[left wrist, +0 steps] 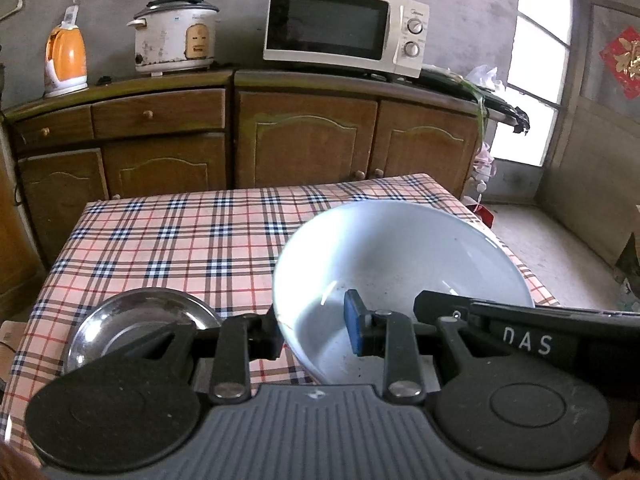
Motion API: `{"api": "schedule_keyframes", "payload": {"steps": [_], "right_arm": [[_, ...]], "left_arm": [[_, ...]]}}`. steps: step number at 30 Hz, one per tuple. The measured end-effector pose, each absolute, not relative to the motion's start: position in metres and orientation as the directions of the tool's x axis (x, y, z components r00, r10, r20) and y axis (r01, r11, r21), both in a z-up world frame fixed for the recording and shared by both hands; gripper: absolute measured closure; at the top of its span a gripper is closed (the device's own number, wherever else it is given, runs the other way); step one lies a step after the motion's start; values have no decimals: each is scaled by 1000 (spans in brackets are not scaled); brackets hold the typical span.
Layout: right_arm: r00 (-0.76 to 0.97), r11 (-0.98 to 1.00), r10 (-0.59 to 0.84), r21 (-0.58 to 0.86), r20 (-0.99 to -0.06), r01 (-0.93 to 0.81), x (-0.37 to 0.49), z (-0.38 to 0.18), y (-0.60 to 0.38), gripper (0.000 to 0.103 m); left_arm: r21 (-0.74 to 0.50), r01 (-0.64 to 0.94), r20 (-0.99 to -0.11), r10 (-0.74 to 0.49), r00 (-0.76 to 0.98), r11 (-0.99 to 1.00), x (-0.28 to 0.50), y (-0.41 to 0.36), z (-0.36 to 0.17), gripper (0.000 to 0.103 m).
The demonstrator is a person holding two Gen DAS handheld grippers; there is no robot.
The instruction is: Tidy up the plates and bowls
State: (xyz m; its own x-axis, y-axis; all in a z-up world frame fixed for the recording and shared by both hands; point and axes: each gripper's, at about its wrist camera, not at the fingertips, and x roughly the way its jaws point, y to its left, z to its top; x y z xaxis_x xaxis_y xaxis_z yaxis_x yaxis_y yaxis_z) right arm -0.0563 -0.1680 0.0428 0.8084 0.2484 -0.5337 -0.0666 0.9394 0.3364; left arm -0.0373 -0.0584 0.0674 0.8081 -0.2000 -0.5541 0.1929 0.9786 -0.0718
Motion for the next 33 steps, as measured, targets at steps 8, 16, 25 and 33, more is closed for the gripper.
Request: {"api": "schedule_keyframes", "payload": {"steps": [8,16,25,33], "right_arm": [[811,941,232,335,-538,-46,-61,40,-176,75],[813,940,221,339,-538,-31,-66,39,-185,75],[815,939,204,344,-543,-6,-70,36,-197,75],[815,936,185,351,-550,24,-74,31,-212,75]], "left_arm": [[-76,211,-559,-217,800,975,-38,-65,64,73],[-74,225,-562,-227,796,971,-38,-71,62,73],[-72,248,-566,-245,787,966,-37,-81,60,73],[-70,275,-575,-264,774,959,-38,-94,56,73]]}}
